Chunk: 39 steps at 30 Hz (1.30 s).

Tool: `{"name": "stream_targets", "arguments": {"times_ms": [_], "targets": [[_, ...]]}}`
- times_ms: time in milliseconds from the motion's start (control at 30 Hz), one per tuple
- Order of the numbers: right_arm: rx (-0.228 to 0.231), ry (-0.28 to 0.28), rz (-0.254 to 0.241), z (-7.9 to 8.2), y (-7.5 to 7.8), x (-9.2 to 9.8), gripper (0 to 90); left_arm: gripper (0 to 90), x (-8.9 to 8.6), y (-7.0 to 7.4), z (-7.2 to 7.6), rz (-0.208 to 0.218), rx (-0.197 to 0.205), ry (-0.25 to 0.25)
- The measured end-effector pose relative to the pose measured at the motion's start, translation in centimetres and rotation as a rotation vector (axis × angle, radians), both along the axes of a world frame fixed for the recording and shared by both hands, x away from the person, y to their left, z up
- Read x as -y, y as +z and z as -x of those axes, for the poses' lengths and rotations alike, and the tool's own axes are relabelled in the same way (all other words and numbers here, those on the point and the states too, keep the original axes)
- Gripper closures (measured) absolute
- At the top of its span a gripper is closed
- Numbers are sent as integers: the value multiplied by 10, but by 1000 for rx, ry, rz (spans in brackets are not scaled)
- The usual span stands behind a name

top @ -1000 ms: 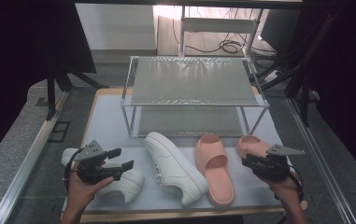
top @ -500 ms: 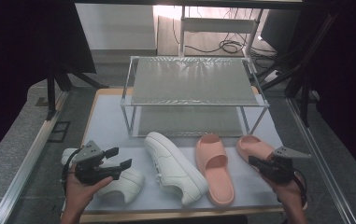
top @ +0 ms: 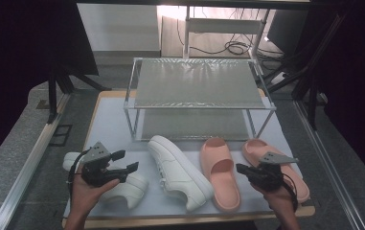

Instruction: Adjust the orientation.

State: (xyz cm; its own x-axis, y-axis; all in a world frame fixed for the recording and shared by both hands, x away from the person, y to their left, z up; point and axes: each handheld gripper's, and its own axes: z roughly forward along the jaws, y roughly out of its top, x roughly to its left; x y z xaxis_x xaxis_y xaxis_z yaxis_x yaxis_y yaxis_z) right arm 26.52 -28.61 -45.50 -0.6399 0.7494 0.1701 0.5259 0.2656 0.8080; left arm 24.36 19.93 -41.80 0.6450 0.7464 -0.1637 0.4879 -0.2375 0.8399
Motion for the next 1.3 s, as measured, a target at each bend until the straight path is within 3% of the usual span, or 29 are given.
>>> {"name": "stream_targets", "arguments": {"times_ms": [100,200,367,800,967,1300], "targets": [[-13,34,23,-3,-5,-21,900,319,-3,0,-1,1,1,9],[-26,29,30,-5,-9,-27,900,319,-5,0,-2,0,0,14],[-36,12,83,-8,-21,-41,900,319,-5,-3,-4,-6,-9,13],[-8,-54,166,-12,-20,-41,900,319,-16,-3,2,-7,-8,54],[-15,-69,146,-14,-23,-35,900,319,-14,-3,0,-9,-10,48],[-12,-101,161,-12,-23,-25,900,319,-12,-3,-4,-12,-10,36]]}}
